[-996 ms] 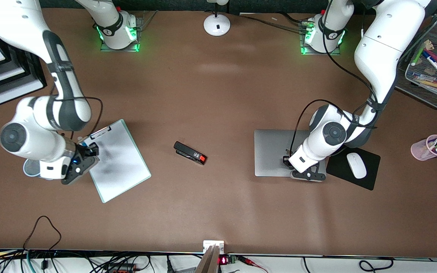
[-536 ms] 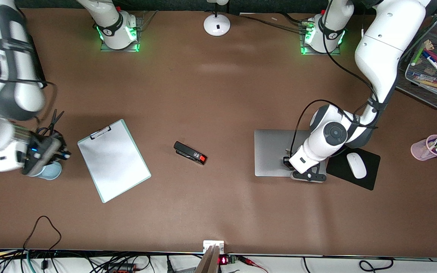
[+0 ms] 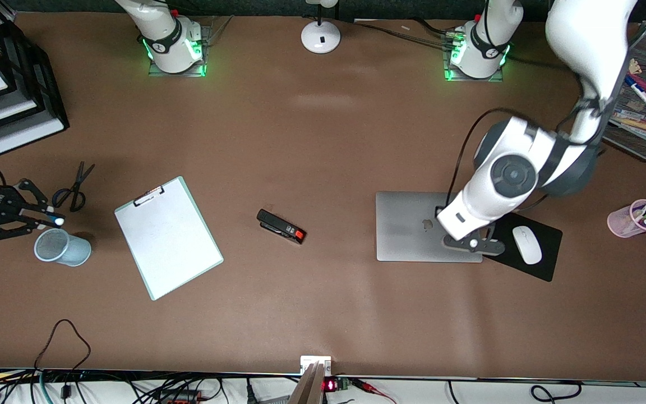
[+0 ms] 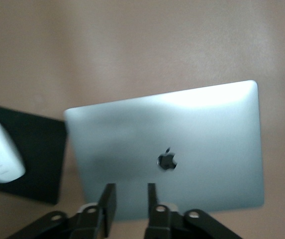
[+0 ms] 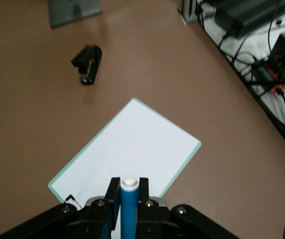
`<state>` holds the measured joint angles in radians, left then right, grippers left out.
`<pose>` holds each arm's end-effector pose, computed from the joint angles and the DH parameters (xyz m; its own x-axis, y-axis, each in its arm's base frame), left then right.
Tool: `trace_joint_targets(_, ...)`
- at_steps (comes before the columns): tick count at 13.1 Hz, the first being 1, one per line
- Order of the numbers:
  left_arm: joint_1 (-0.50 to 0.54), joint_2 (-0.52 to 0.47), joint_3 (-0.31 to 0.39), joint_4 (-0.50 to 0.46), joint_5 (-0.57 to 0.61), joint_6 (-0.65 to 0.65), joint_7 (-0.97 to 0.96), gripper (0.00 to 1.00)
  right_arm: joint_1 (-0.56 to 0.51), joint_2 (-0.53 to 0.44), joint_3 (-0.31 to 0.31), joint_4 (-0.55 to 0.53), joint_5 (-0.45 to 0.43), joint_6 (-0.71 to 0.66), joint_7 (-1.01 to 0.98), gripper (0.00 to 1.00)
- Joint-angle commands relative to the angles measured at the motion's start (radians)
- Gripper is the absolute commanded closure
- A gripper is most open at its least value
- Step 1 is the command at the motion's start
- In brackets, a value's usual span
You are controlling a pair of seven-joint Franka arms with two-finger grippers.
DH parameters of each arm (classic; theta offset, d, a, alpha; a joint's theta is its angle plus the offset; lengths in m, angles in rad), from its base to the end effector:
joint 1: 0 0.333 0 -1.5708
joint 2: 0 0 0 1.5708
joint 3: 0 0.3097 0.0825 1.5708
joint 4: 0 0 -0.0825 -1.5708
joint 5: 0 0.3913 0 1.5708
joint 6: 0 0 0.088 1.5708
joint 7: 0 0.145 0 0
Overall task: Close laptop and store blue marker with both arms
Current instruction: 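Carry the marker to the blue cup while the left gripper presses the lid shut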
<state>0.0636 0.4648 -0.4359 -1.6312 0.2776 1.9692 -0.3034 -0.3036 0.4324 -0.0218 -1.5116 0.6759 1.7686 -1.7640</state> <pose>0.6362 -0.1925 0.3168 0.9868 -0.1510 -0.0594 -0.1553 -0.9849 -0.0771 0.6607 -0.1386 0.3806 0.2884 0.7416 0.6057 0.9521 -0.2893 -0.0991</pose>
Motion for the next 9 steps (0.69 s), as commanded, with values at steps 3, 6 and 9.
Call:
trace_joint_targets(3,0.019,-0.147,-0.030,-0.021,-0.041,-0.098,0.041,0.00,-0.103,0.081,0.014,0.059,0.148,-0.073,-0.247,1.00)
trace_joint_targets(6,0.019,-0.219,-0.030,0.005,-0.058,-0.151,0.041,0.00,-0.143,0.141,0.014,0.106,0.189,-0.106,-0.350,1.00)
trace_joint_targets(9,0.048,-0.235,-0.029,0.068,-0.081,-0.200,0.114,0.00,-0.180,0.239,0.016,0.186,0.231,-0.167,-0.420,1.00)
